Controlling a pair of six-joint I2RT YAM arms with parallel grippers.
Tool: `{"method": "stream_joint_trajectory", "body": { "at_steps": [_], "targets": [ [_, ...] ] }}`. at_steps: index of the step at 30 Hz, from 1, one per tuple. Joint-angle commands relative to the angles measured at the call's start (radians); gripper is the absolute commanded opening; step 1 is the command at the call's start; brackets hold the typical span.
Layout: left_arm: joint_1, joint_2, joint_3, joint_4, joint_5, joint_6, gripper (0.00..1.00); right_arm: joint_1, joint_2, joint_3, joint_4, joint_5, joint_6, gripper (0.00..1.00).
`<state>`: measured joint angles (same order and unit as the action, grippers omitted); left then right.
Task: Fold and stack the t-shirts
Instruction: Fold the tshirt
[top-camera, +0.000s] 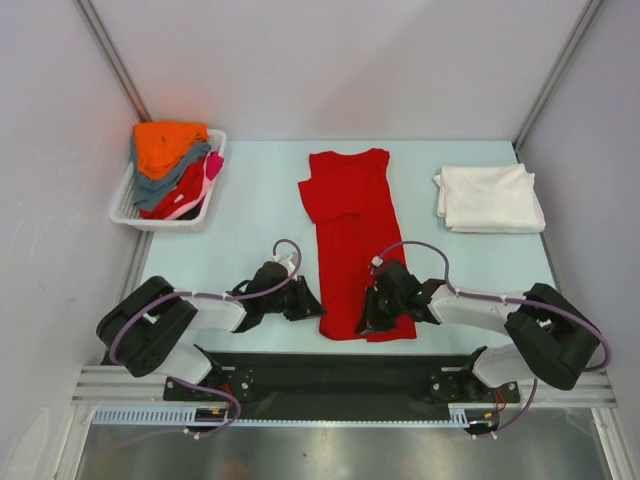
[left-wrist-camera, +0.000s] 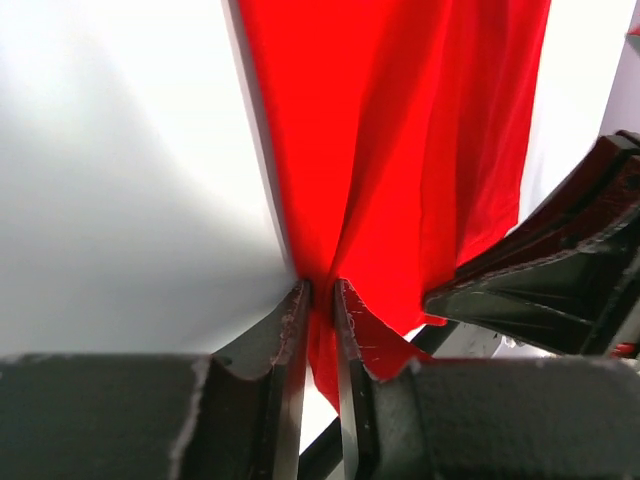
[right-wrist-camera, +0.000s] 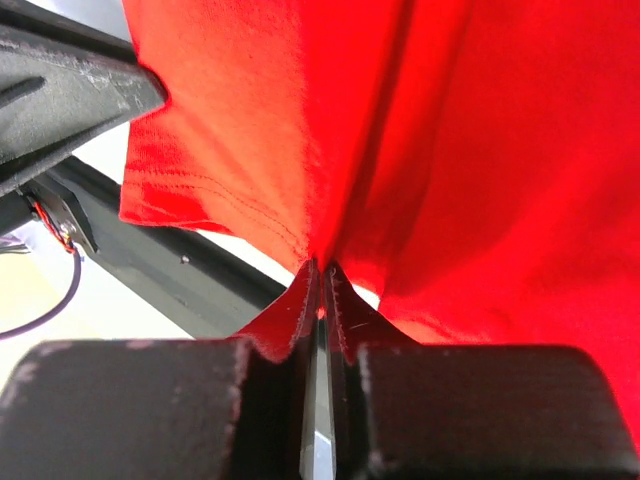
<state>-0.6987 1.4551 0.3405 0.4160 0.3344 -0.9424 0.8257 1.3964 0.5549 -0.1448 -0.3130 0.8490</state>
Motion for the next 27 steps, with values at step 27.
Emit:
{"method": "stream_joint_trajectory", "body": {
  "at_steps": [27],
  "targets": [
    [-0.018, -0.048, 0.005, -0.160, -0.083, 0.068, 0.44, -0.051, -0.178, -0.055, -0.213, 0.008, -0.077, 0.04]
  ]
}}
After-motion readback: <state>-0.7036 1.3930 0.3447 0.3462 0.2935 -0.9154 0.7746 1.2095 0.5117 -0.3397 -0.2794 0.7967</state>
